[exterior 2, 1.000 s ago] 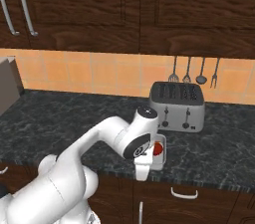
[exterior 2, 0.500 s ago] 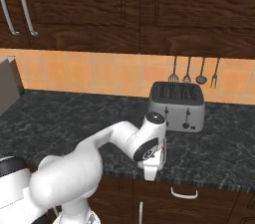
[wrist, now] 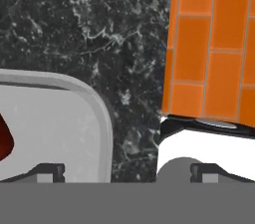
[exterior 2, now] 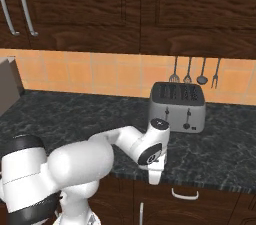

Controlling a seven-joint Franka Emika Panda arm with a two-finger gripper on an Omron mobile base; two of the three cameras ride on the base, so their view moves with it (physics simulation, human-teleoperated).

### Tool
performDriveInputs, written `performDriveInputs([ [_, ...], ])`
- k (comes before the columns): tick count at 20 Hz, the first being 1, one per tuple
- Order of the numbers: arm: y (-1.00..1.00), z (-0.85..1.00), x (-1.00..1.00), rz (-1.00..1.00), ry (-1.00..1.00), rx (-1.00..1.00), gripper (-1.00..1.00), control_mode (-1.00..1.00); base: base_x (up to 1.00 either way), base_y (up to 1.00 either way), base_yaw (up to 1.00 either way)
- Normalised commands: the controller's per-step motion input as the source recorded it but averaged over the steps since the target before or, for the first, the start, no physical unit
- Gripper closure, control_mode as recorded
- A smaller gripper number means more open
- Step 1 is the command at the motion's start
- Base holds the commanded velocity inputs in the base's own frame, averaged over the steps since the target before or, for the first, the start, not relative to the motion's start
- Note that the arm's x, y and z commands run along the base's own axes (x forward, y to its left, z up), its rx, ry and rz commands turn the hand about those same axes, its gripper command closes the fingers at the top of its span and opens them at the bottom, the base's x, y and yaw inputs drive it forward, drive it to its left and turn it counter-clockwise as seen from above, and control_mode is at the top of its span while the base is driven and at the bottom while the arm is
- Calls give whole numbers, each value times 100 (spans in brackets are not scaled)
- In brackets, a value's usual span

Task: Take the meat container that has the shrimp and place it on the second highest rack of the freezer. Then take the vegetable container that has the bell pepper and carrot and place it on the highest rack of the freezer.

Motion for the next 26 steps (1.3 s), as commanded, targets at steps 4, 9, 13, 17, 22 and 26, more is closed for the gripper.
performDriveInputs([
  [4,0,-18,0,-2,0,0,-100,-100,0,0,0],
  [9,0,-12,0,-2,0,0,-100,-100,0,0,0],
  [13,1,-12,0,-1,0,0,-100,-100,0,0,0],
  [17,0,-13,0,0,0,0,-100,-100,0,0,0],
  [22,1,-14,0,0,0,0,-100,-100,0,0,0],
  [26,0,0,0,0,0,0,-100,-100,0,0,0],
])
